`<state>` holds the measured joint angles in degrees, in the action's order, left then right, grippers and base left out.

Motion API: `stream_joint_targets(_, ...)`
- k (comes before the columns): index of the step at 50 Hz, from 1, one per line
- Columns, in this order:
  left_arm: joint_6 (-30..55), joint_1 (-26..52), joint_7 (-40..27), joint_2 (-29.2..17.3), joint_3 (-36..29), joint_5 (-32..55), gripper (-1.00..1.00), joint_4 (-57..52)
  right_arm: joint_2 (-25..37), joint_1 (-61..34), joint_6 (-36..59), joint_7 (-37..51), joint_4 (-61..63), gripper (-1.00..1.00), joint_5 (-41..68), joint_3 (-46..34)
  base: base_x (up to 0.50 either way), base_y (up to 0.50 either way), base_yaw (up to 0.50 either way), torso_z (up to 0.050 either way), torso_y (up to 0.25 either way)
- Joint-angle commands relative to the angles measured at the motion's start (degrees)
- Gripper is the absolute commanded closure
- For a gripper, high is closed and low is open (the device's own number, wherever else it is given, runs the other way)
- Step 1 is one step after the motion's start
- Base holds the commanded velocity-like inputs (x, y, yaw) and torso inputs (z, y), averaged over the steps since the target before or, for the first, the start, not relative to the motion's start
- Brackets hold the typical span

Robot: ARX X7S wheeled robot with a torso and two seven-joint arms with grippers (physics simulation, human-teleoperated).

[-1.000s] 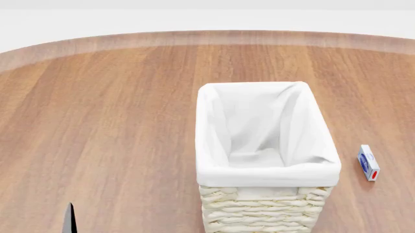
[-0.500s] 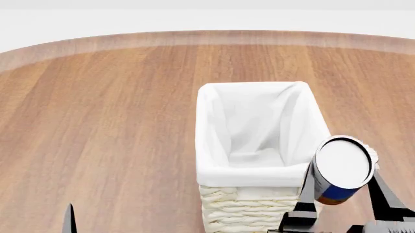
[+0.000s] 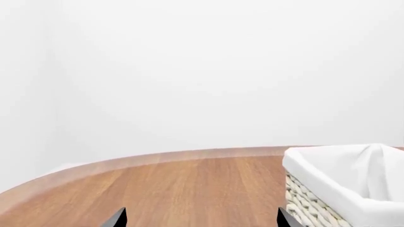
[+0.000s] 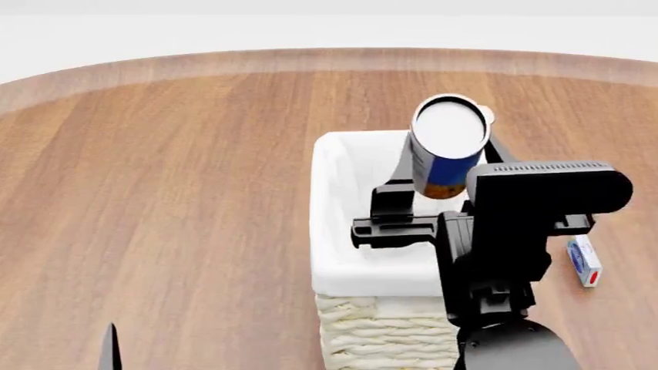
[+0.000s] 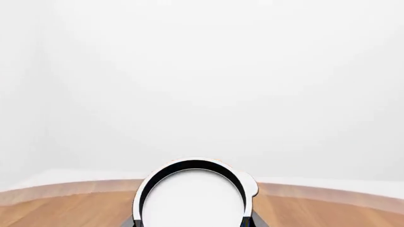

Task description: Pick up the alphabet soup and put it in the basket.

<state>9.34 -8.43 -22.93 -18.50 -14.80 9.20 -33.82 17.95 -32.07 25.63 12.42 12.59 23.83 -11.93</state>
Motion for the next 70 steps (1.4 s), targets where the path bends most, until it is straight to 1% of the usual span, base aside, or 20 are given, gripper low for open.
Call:
stream_joint_targets(1,-0.1,0.2,-0.1,-0.1,-0.1,0.3,-1.0,0.4,-5.0,-13.9,-4.5,-4.8,-20.4,1.0,-5.1,-4.3,0.0,0.0,0.0,0.0,0.01)
stream_joint_targets(3,0.0,0.2,-0.2,-0.2,-0.1,0.4,-1.0,0.4,-5.7,-15.3,-5.9,-5.3,-24.0,1.0,-5.6,-4.6,0.0,0.0,0.0,0.0,0.0)
stream_joint_targets(9,0.0,0.3,-0.3,-0.2,-0.3,0.4,-1.0,0.6,-8.9,-22.7,-12.4,-7.3,-41.4,1.0,-7.5,-5.1,0.0,0.0,0.0,0.0,0.0)
stream_joint_targets(16,-0.3,0.3,-0.4,-0.3,-0.3,0.6,-1.0,1.0,-10.9,-28.5,-13.3,-7.3,-51.9,1.0,-8.6,-5.7,0.0,0.0,0.0,0.0,0.001)
stream_joint_targets(19,-0.3,0.4,-0.4,-0.3,-0.3,0.6,-1.0,1.0,-12.6,-33.3,-17.1,-7.8,-63.1,1.0,-9.9,-6.3,0.0,0.0,0.0,0.0,0.0)
stream_joint_targets(20,-0.3,0.4,-0.4,-0.3,-0.4,0.6,-1.0,1.0,-12.8,-33.6,-17.6,-7.9,-64.0,1.0,-10.0,-6.4,0.0,0.0,0.0,0.0,0.0)
stream_joint_targets(22,-0.3,0.4,-0.5,-0.4,-0.3,0.7,-1.0,1.1,-14.3,-37.3,-21.2,-9.1,-73.2,1.0,-10.1,-6.2,0.0,0.0,0.0,0.0,0.0)
stream_joint_targets(24,-0.3,0.4,-0.5,-0.4,-0.3,0.7,-1.0,1.1,-16.4,-42.2,-25.5,-10.0,-85.8,1.0,-10.9,-6.7,0.0,0.0,0.0,0.0,0.0)
stream_joint_targets(25,-0.4,0.4,-0.6,-0.4,-0.3,0.7,-1.0,1.1,-16.7,-42.8,-25.7,-10.6,-87.4,1.0,-10.7,-6.3,0.0,0.0,0.0,0.0,0.0)
stream_joint_targets(28,-0.4,0.4,-0.6,-0.5,-0.3,0.8,-1.0,1.2,-16.9,-42.9,-23.6,-10.7,-87.5,1.0,-11.6,-5.7,0.0,0.0,0.0,0.0,0.003)
stream_joint_targets(30,-0.6,0.4,-0.6,-0.5,-0.4,0.8,-1.0,1.4,-17.0,-43.8,-19.0,-13.4,-87.6,1.0,-12.0,-4.5,0.0,0.0,0.0,0.0,0.0)
stream_joint_targets(32,-0.6,0.4,-0.7,-0.5,-0.3,0.8,-1.0,1.3,-17.0,-44.0,-18.2,-12.4,-87.6,1.0,-14.6,-4.7,0.0,0.0,0.0,0.0,0.0)
stream_joint_targets(33,-0.5,0.3,-0.7,-0.6,-0.2,0.9,-1.0,1.1,-17.1,-44.3,-16.1,-13.3,-87.6,1.0,-15.4,-4.4,0.0,0.0,0.0,0.0,0.0)
stream_joint_targets(40,-0.5,0.5,-0.9,-0.6,-0.3,1.0,-1.0,1.5,-17.4,-44.7,-11.7,-14.2,-87.6,1.0,-20.4,-2.8,0.0,0.0,0.0,0.0,0.001)
stream_joint_targets(42,-0.5,0.5,-0.9,-0.7,-0.2,1.2,-1.0,1.3,-17.5,-44.5,-9.6,-14.5,-87.6,1.0,-21.9,-3.6,0.0,0.0,0.0,0.0,0.0)
stream_joint_targets(46,-0.4,0.5,-1.0,-0.7,-0.3,1.1,-1.0,1.3,-17.4,-44.3,-6.3,-15.2,-87.6,1.0,-21.5,-1.4,0.0,0.0,0.0,0.0,0.0)
stream_joint_targets(53,-0.5,0.7,-1.0,-0.8,-0.4,1.3,-1.0,1.9,-17.1,-43.2,-4.1,-15.9,-87.6,1.0,-22.4,0.7,0.0,0.0,0.0,0.0,0.0)
stream_joint_targets(57,-0.7,0.9,-1.0,-0.8,-0.6,1.2,-1.0,2.4,-16.9,-42.5,-1.5,-17.0,-87.6,1.0,-21.6,3.9,0.0,0.0,0.0,0.004,0.003)
stream_joint_targets(61,-0.5,0.9,-1.1,-0.9,-0.7,1.2,-1.0,2.0,-16.9,-42.2,-0.7,-17.2,-87.6,1.0,-22.2,5.3,0.0,0.0,0.0,0.0,0.0)
stream_joint_targets(70,-0.8,0.8,-1.3,-1.0,-0.6,1.4,-1.0,2.2,-17.2,-41.2,-0.1,-17.8,-87.6,1.0,-23.2,6.5,0.0,0.0,0.0,0.0,0.001)
